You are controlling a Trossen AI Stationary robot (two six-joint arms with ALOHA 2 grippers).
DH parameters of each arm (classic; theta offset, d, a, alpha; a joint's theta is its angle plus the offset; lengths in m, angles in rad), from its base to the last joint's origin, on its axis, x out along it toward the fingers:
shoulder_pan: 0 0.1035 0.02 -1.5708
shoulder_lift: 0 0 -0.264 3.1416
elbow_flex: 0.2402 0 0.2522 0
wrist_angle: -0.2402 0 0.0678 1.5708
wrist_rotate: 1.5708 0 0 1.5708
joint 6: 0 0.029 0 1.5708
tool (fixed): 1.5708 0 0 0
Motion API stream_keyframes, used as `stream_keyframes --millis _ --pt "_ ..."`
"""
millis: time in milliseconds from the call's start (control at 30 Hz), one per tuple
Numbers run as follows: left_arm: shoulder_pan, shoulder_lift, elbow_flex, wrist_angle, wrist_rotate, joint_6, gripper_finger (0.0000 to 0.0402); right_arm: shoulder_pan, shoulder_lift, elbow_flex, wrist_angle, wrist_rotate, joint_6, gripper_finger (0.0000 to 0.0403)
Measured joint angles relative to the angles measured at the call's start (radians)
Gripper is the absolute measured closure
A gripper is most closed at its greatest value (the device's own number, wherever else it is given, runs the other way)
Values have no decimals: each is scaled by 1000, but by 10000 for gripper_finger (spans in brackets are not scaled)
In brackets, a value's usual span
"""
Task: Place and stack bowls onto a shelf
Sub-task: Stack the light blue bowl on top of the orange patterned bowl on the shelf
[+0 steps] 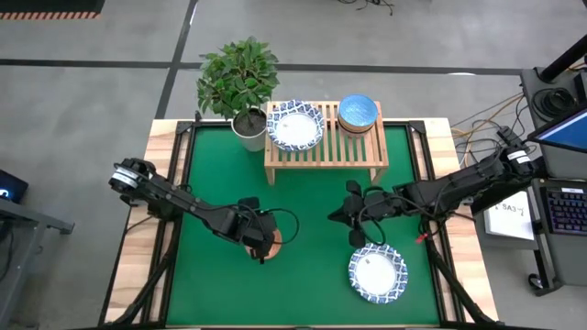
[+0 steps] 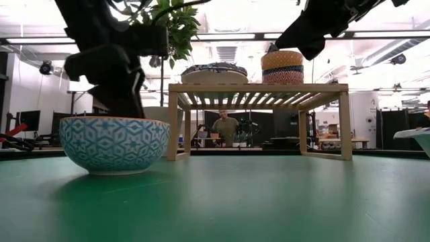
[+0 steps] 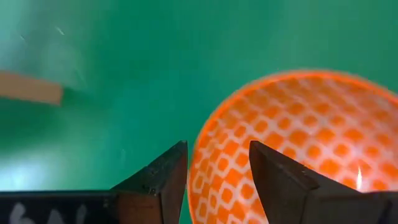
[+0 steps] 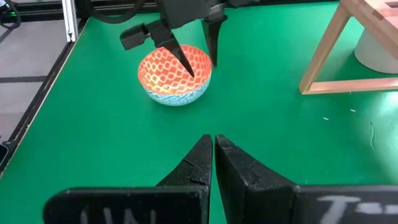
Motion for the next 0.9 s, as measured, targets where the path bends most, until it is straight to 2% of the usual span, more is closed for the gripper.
stream_keyframes --millis 167,367,567,733,900 --pt "0 0 16 5 -58 56 247 0 0 0 62 0 47 394" --pt "-2 -23 49 -2 -118 200 247 2 52 5 207 0 91 394" --pt "-4 -113 68 92 -270 407 247 2 160 90 194 0 132 394" --pt "-11 -269 21 236 -297 572 247 2 267 243 47 0 163 394" --pt "-22 -448 -117 370 -289 600 254 2 392 444 -186 0 228 394"
